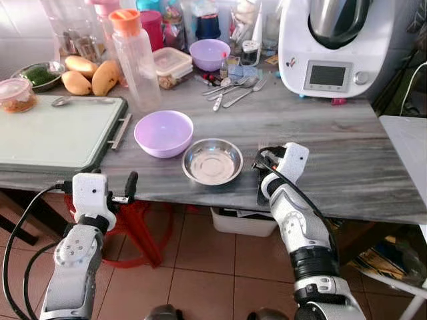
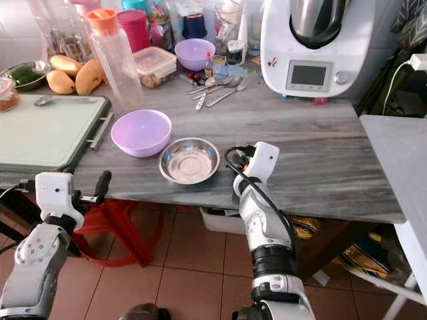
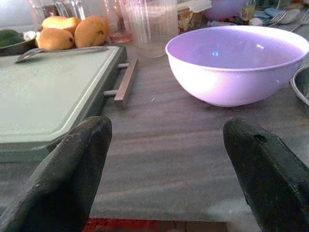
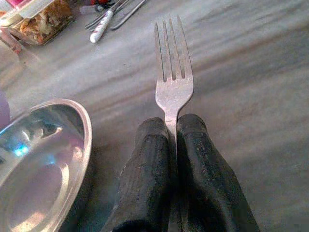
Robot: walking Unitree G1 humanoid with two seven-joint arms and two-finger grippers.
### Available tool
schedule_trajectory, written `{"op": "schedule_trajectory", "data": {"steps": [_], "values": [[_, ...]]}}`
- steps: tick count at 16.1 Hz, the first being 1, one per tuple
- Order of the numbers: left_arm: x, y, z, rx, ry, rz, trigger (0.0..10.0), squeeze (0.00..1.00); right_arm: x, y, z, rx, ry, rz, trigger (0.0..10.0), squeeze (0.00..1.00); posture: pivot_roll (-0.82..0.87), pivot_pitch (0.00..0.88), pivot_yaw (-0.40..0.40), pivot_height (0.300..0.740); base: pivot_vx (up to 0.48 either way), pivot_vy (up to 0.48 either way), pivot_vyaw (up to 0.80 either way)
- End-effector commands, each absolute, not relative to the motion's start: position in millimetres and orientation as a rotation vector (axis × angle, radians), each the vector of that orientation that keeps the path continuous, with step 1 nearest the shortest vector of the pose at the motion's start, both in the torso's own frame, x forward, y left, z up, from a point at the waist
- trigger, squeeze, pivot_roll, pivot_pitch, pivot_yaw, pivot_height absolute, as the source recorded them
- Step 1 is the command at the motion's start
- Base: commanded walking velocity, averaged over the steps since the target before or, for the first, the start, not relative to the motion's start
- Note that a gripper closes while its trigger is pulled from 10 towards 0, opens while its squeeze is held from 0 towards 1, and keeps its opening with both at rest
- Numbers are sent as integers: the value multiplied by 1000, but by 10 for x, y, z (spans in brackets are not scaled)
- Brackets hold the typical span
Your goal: Setting the table
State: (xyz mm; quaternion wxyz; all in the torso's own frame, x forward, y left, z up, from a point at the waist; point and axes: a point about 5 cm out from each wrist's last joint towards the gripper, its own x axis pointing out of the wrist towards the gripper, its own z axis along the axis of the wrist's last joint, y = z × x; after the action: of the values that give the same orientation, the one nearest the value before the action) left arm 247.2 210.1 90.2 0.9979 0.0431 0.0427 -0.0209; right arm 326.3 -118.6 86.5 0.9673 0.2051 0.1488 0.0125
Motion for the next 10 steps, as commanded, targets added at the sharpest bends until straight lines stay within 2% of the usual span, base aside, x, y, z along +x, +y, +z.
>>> {"op": "schedule_trajectory", "data": {"steps": [1,10], "values": [[2473,2106,944,88,79,-43,10000,0,3285,-1155,860,427,306,22,10000,0,53,6,53,740,0,0,0],[2487,2045,940,75,93,-68,10000,0,3399,-1029,798,489,355,8,10000,0,56,5,54,740,0,0,0]]}}
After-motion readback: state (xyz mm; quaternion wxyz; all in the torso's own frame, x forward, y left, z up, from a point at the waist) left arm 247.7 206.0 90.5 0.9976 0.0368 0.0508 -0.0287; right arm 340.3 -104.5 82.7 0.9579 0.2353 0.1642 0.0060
